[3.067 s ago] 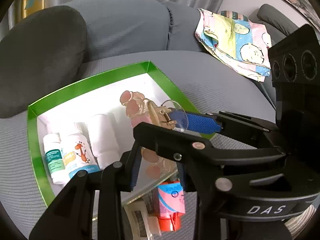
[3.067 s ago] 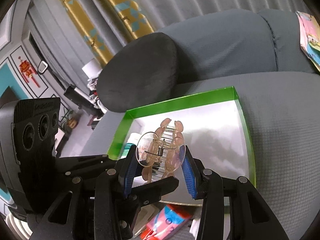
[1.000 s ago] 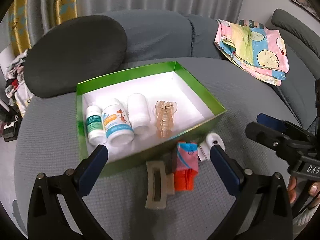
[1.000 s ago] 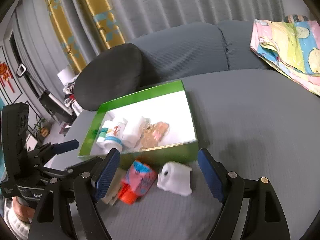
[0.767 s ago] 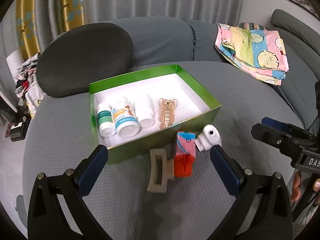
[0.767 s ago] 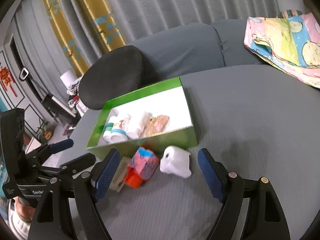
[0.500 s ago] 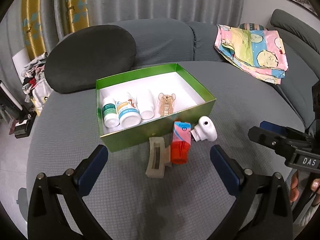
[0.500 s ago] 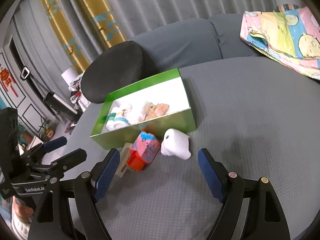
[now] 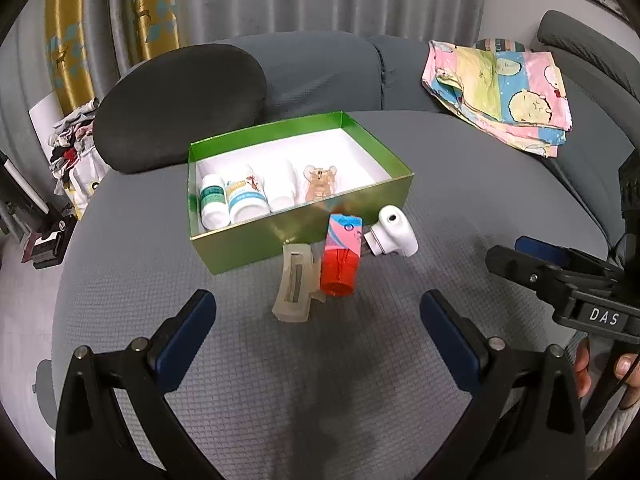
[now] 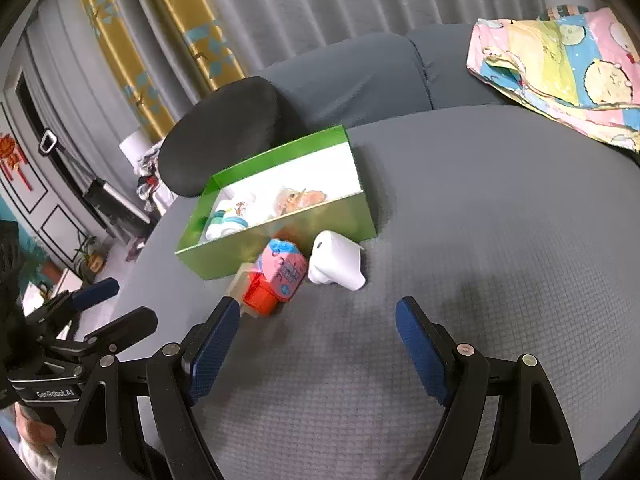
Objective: Organize rigid objects
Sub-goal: 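Withdraw the right gripper from the box and move toward the white device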
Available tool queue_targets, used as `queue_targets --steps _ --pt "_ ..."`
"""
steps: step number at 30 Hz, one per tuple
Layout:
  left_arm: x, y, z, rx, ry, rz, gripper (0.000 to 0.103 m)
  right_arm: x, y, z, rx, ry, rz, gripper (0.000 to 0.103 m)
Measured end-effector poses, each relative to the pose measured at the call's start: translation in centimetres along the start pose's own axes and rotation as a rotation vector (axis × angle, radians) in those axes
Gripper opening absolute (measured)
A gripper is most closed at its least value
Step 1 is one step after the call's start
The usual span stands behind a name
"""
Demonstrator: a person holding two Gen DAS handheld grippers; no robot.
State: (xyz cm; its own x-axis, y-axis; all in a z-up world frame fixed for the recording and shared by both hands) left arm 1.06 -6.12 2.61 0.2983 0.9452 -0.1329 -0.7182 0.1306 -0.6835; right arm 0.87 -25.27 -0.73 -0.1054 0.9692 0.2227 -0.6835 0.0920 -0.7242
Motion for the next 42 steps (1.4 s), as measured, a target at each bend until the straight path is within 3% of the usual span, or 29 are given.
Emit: queue_targets --steps 15,24,42 --pt "-1.8 1.0 -1.7 0.057 0.003 -0.007 0.102 -0.9 0.9 -1.2 0.003 0.032 0.05 0.082" --pt "-2.5 1.1 -3.1 0.091 0.013 0.001 0.102 -1.7 1.3 -3.1 0.036 0.004 0.034 0.082" --pt "-4.6 0.4 -6.8 0.187 0.181 0.116 0.101 -4.1 1.3 -5.6 0.086 -0.016 0.014 0.082"
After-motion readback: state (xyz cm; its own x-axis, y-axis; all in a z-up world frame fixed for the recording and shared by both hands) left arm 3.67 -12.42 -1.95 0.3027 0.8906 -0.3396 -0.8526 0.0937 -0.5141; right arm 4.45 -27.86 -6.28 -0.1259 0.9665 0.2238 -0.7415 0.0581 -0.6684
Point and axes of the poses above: each gripper's, at about its wrist camera, not at the fingertips, and z roughly against the way its jaws point, x to its left, y to its underside, the point moved 4 cm from there along -z, roughly the way its jaws point, and after that the axes turned 9 degrees about y, right-handed, at the moved point
